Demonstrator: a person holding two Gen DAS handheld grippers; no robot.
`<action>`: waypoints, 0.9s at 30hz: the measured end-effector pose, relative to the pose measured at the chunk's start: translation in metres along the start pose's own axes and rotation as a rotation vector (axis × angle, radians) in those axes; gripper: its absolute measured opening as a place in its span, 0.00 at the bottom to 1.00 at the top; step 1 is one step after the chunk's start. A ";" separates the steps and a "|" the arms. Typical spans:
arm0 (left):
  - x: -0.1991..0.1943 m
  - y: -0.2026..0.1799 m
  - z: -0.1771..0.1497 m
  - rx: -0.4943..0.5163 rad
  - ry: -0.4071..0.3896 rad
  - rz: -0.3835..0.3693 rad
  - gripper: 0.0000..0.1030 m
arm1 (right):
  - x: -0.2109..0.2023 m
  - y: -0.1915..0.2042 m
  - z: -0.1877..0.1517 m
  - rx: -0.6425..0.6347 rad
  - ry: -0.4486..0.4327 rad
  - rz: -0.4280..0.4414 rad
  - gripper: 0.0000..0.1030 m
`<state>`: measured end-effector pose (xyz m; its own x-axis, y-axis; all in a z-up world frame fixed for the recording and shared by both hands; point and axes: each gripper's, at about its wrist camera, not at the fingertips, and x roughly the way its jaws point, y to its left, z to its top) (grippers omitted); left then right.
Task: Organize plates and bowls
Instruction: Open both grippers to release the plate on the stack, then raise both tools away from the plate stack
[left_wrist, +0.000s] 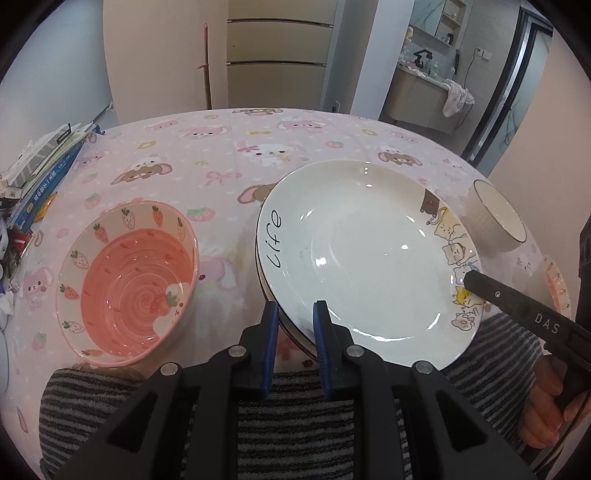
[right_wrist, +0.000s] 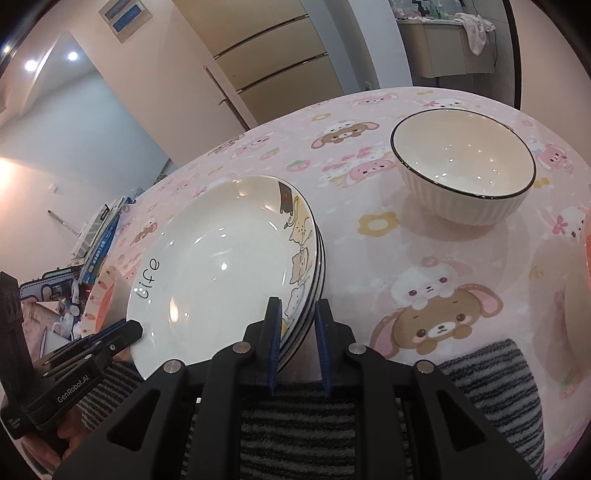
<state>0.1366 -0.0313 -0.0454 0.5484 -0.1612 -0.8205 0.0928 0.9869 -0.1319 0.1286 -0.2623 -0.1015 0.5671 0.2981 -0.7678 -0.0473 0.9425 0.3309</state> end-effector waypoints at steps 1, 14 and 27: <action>-0.002 0.000 -0.001 0.006 -0.013 -0.002 0.20 | 0.000 0.000 0.000 -0.004 -0.001 0.000 0.17; -0.082 0.014 -0.007 0.028 -0.241 0.028 0.59 | -0.042 0.013 -0.011 -0.093 -0.161 -0.076 0.33; -0.172 0.008 -0.018 0.065 -0.518 0.070 0.86 | -0.140 0.026 -0.010 -0.152 -0.402 -0.066 0.64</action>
<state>0.0273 0.0040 0.0849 0.8927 -0.0918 -0.4412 0.0834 0.9958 -0.0383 0.0400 -0.2785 0.0093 0.8466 0.1817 -0.5003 -0.1032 0.9781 0.1805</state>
